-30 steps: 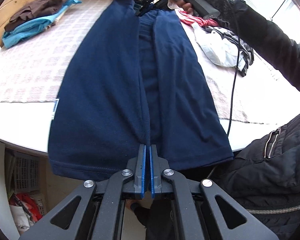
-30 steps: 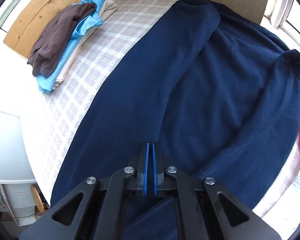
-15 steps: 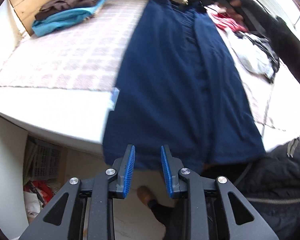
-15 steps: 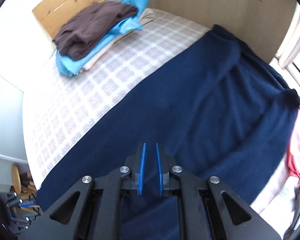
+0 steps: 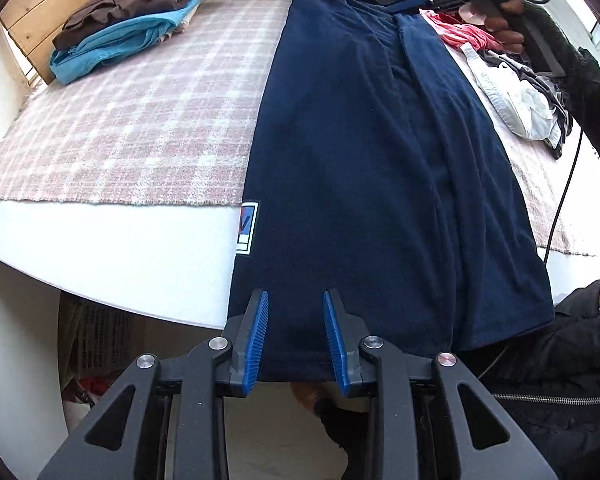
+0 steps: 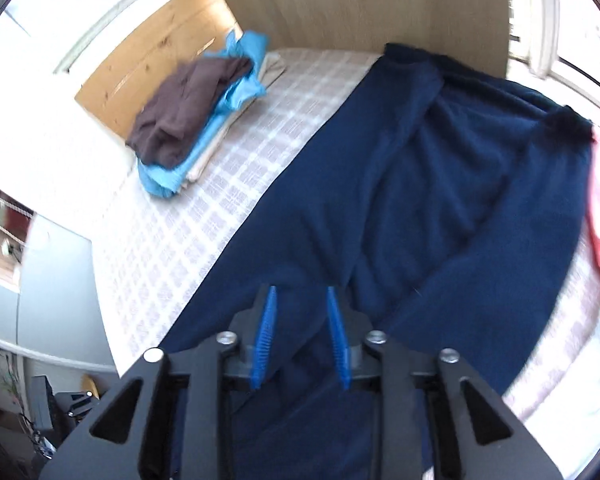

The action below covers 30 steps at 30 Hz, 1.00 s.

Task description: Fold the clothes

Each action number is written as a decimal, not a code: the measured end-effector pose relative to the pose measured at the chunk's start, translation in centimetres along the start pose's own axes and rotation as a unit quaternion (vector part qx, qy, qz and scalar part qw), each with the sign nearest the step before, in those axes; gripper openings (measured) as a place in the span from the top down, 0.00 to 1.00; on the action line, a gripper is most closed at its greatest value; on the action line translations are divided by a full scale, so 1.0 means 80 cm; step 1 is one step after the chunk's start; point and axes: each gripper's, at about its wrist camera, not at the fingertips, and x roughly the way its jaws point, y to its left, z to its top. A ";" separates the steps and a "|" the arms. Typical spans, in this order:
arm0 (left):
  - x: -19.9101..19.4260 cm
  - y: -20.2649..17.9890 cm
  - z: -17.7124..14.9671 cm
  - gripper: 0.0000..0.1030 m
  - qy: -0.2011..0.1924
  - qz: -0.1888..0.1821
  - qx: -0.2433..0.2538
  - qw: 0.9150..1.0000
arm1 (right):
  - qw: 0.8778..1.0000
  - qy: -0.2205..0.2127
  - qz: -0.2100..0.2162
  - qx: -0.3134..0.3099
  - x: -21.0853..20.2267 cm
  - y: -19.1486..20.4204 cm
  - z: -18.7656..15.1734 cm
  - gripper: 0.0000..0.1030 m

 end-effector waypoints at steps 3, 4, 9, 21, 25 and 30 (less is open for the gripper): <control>-0.017 -0.008 0.018 0.71 -0.011 -0.015 0.035 0.999 | 0.999 -0.013 0.010 0.036 -0.033 -0.021 -0.032 0.72; -0.019 -0.010 0.025 0.69 -0.011 -0.020 0.050 0.999 | 0.999 -0.018 0.002 0.047 -0.043 -0.027 -0.045 0.72; -0.002 -0.009 0.053 0.69 0.006 -0.061 0.123 0.991 | 0.994 -0.042 -0.050 0.090 -0.089 -0.040 -0.143 0.72; 0.004 0.006 0.025 0.65 0.042 -0.157 0.318 0.934 | 0.978 -0.015 -0.139 0.158 -0.005 0.103 -0.361 0.78; -0.014 0.040 0.009 0.65 0.050 -0.159 0.315 0.934 | 0.956 -0.026 -0.191 0.222 -0.040 0.115 -0.410 0.78; -0.019 0.064 0.031 0.65 0.039 -0.180 0.294 0.938 | 0.935 -0.074 -0.199 0.285 -0.063 0.106 -0.429 0.70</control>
